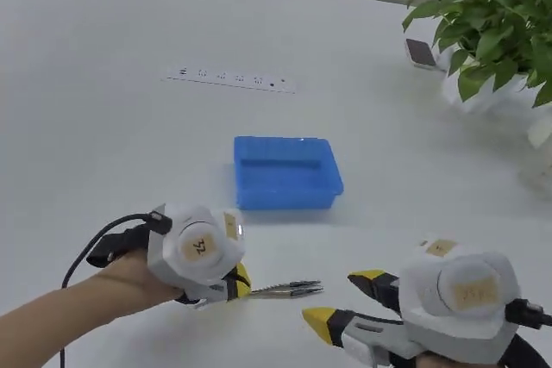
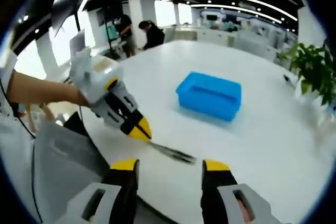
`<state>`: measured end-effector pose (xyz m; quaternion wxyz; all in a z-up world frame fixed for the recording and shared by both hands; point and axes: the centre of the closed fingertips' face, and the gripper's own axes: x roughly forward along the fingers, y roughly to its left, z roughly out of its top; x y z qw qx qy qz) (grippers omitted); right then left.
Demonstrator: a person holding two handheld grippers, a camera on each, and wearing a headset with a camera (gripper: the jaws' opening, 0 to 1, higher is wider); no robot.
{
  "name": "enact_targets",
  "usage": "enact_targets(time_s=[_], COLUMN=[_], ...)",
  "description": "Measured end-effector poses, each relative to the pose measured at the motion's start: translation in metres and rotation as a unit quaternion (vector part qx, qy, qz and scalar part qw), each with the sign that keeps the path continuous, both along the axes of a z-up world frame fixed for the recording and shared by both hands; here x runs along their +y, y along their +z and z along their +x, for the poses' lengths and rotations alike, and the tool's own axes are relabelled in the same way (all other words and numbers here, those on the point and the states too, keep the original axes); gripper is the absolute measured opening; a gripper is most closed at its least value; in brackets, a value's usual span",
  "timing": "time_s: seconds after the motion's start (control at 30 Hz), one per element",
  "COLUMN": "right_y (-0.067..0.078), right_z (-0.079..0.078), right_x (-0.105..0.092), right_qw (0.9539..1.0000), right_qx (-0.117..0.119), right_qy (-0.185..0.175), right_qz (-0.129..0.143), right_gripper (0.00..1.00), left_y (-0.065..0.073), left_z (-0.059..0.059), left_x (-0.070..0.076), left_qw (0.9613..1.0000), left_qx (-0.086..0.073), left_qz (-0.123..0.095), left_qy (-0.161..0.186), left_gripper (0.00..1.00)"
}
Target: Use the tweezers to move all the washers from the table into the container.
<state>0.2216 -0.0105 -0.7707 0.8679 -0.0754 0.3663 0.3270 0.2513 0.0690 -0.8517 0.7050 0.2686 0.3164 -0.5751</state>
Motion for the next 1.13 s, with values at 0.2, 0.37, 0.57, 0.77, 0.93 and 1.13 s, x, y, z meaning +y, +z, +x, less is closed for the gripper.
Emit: enact_targets(time_s=[0.2,0.37,0.57,0.77,0.93,1.13], right_y=[0.030,0.036,0.027,0.031,0.032,0.027], right_z=[0.001,0.003,0.004,0.010,0.014,0.013], right_x=[-0.012,-0.023,-0.035,-0.042,-0.044,-0.043], right_qw=[0.9990,0.9980,0.9971,0.9946,0.9932,0.9938], right_qx=[-0.030,-0.044,-0.038,-0.054,-0.064,-0.057], right_qy=[-0.028,-0.041,-0.062,-0.081,-0.089,-0.086], right_qz=[0.020,0.022,0.022,0.036,0.040,0.039], right_gripper=[0.54,0.66,0.76,0.82,0.90,0.97], left_y=[0.026,0.058,0.092,0.112,0.117,0.123], left_z=[-0.004,-0.009,-0.013,-0.010,-0.015,-0.017], left_x=[0.009,0.022,0.051,0.075,0.085,0.089], left_qw=[0.9933,0.9746,0.9468,0.9170,0.9077,0.8989], left_qx=[0.043,0.061,0.025,-0.020,-0.029,-0.046], left_qz=[-0.045,-0.093,-0.114,-0.136,-0.132,-0.134], left_qy=[0.097,0.194,0.300,0.374,0.397,0.414], left_gripper=[0.21,0.56,0.86,0.98,0.99,0.99])
